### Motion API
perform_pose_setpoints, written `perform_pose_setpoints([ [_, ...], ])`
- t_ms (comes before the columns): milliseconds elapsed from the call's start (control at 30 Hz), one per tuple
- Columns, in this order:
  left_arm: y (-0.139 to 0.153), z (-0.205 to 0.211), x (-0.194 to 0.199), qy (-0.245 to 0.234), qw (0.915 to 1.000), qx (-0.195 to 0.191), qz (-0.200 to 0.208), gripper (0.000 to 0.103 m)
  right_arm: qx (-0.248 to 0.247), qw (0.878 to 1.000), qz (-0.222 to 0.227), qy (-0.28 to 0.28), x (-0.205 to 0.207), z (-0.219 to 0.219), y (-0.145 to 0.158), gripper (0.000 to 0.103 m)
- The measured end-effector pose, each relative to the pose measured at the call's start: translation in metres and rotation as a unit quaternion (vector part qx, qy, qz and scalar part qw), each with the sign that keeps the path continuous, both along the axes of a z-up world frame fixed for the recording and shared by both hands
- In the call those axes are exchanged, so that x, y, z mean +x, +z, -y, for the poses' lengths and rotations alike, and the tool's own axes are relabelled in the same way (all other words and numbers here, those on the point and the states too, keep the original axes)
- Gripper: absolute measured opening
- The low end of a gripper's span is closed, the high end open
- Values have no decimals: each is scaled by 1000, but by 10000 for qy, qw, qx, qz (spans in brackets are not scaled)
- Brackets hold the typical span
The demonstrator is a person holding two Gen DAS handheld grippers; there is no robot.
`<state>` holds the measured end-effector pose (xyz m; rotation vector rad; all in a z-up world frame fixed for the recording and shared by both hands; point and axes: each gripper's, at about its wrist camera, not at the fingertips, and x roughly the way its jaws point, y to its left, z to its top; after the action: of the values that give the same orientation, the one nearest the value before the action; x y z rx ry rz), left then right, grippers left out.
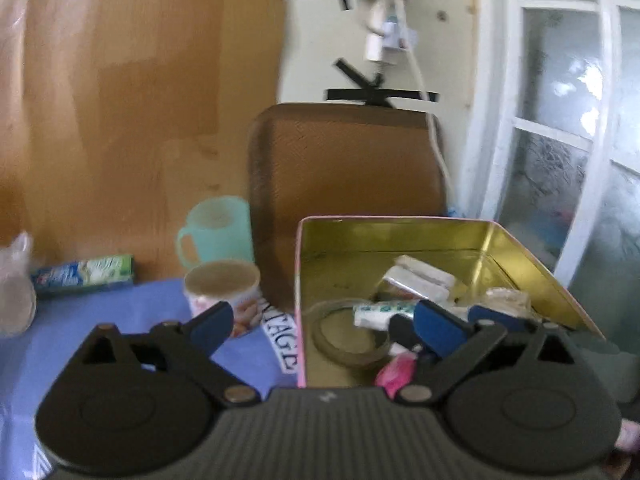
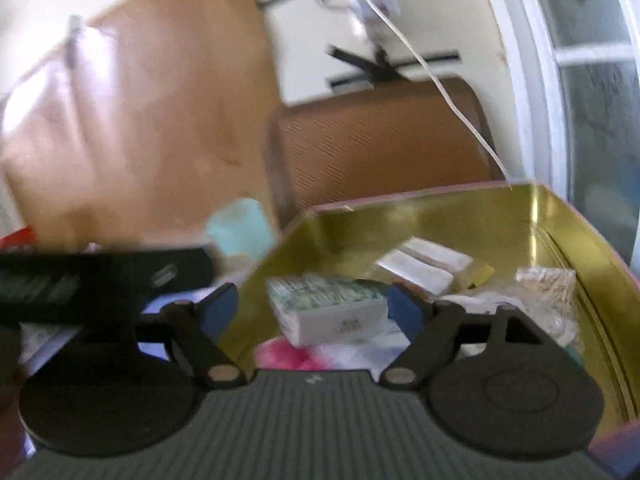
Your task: Organize soft objects
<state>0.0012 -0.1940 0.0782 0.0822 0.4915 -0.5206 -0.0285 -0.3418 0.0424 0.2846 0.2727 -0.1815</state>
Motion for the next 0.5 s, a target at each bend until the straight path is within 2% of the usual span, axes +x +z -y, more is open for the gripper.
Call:
perform_pose_setpoints([
  [67,-2,-12,-1,3,9998,-169,-136,103,140,9998,114,66,-11,4,-6,84],
  [167,-3,-23,3,161,9993,-203,-273,103,312,9991,283,24,-34,7,-13,85],
  [267,-2,-28,3,185,9986,-327,-359,103,530,9970,518,-216,-58,15,-15,85],
  [500,-3,-31,-18,259,9985,35,-479,103,1034,9878,793,-851,-96,32,-8,85],
])
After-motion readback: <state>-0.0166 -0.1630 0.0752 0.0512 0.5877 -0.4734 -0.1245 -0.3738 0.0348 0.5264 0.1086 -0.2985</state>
